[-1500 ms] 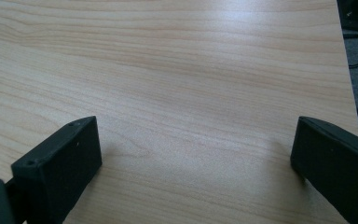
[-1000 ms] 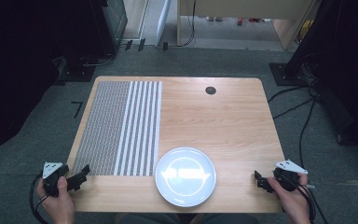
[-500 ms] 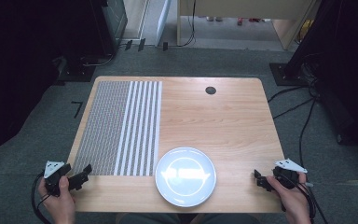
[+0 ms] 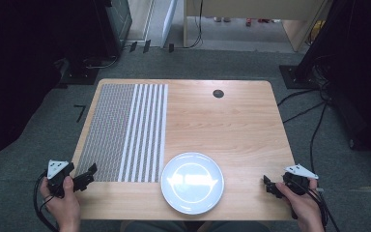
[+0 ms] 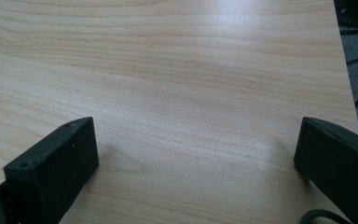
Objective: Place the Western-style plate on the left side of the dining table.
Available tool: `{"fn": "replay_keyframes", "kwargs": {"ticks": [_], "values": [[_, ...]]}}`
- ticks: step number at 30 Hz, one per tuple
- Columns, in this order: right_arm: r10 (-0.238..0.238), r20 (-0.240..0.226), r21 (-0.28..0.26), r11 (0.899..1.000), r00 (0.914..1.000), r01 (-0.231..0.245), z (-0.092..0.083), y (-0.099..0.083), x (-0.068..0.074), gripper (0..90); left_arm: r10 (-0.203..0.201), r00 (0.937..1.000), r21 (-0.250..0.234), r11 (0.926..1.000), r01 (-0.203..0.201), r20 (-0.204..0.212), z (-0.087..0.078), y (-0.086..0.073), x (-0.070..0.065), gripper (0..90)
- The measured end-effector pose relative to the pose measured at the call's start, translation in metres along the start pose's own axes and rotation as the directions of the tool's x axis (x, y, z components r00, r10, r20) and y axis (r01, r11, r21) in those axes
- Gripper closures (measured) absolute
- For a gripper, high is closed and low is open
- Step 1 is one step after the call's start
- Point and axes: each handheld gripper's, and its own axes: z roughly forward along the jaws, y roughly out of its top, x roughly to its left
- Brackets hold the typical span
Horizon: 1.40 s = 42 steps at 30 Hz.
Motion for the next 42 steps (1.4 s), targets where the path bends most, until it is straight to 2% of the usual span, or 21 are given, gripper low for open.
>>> {"fn": "replay_keyframes", "kwargs": {"ticks": [3, 4, 6, 9, 11, 12, 13, 15, 17, 23, 24, 30, 35, 39, 42], "values": [[0.0, 0.0, 0.0, 1.0, 1.0, 0.0, 0.0, 0.0, 0.0, 0.0, -0.018, 0.9997, -0.029, 0.9994, 0.019, 0.015, -0.001, 0.005, -0.004, 13.7], [0.004, 0.002, 0.0, 1.0, 1.0, -0.004, 0.0, 0.0, 0.0, 0.0, -0.041, 0.9989, -0.062, 0.9972, 0.043, 0.022, -0.002, 0.008, -0.007, 13.7], [0.006, 0.005, 0.0, 1.0, 1.0, -0.006, 0.0, 0.0, 0.001, 0.0, -0.045, 0.9987, -0.075, 0.9961, 0.046, 0.026, -0.002, 0.009, -0.009, 13.7], [0.009, 0.007, 0.0, 1.0, 0.9999, -0.009, 0.0, 0.0, 0.001, 0.0, -0.027, 0.9991, -0.082, 0.9962, 0.03, 0.031, 0.001, 0.011, -0.015, 13.7], [0.008, 0.008, -0.001, 1.0, 0.9999, -0.008, 0.0, 0.0, 0.001, 0.0, -0.035, 0.9987, -0.08, 0.9961, 0.038, 0.037, 0.003, 0.01, -0.015, 13.7], [0.007, 0.007, 0.0, 1.0, 0.9999, -0.007, 0.0, 0.0, 0.001, 0.0, -0.066, 0.9962, -0.084, 0.994, 0.071, 0.056, 0.005, 0.009, -0.015, 13.7], [0.006, 0.006, 0.0, 1.0, 1.0, -0.006, 0.0, 0.0, 0.001, 0.0, -0.107, 0.9904, -0.101, 0.9881, 0.116, 0.088, 0.006, 0.007, -0.017, 13.7], [0.006, 0.004, 0.0, 1.0, 1.0, -0.006, 0.0, 0.0, 0.0, 0.0, -0.109, 0.9896, -0.102, 0.9877, 0.118, 0.095, 0.007, 0.006, -0.019, 13.7], [0.005, 0.004, 0.0, 1.0, 1.0, -0.005, 0.0, 0.0, 0.0, 0.0, -0.096, 0.9884, -0.091, 0.99, 0.107, 0.118, 0.011, 0.002, -0.026, 13.7], [0.005, 0.004, 0.0, 1.0, 1.0, -0.005, 0.0, 0.0, 0.0, 0.0, -0.083, 0.9863, -0.075, 0.9927, 0.094, 0.143, 0.012, -0.003, -0.035, 13.6], [0.005, 0.004, 0.0, 1.0, 1.0, -0.005, 0.0, 0.0, 0.0, 0.0, -0.093, 0.9819, -0.068, 0.9921, 0.105, 0.165, 0.013, -0.005, -0.039, 13.6], [0.004, 0.004, 0.0, 1.0, 1.0, -0.004, 0.0, 0.0, 0.0, 0.0, -0.101, 0.9832, -0.062, 0.9918, 0.111, 0.152, 0.01, -0.005, -0.05, 8.3], [0.004, 0.004, 0.0, 1.0, 1.0, -0.004, 0.0, 0.0, 0.0, 0.0, -0.071, 0.9858, -0.035, 0.9964, 0.077, 0.152, 0.011, -0.006, -0.064, 8.3], [0.004, 0.004, 0.0, 1.0, 1.0, -0.004, 0.0, 0.0, 0.0, 0.0, -0.066, 0.983, -0.03, 0.997, 0.072, 0.171, 0.012, -0.008, -0.07, 8.3], [0.006, 0.006, 0.0, 1.0, 1.0, -0.006, 0.0, 0.0, 0.001, 0.0, -0.047, 0.9821, -0.03, 0.9981, 0.053, 0.182, 0.013, -0.008, -0.076, 8.3]]}}
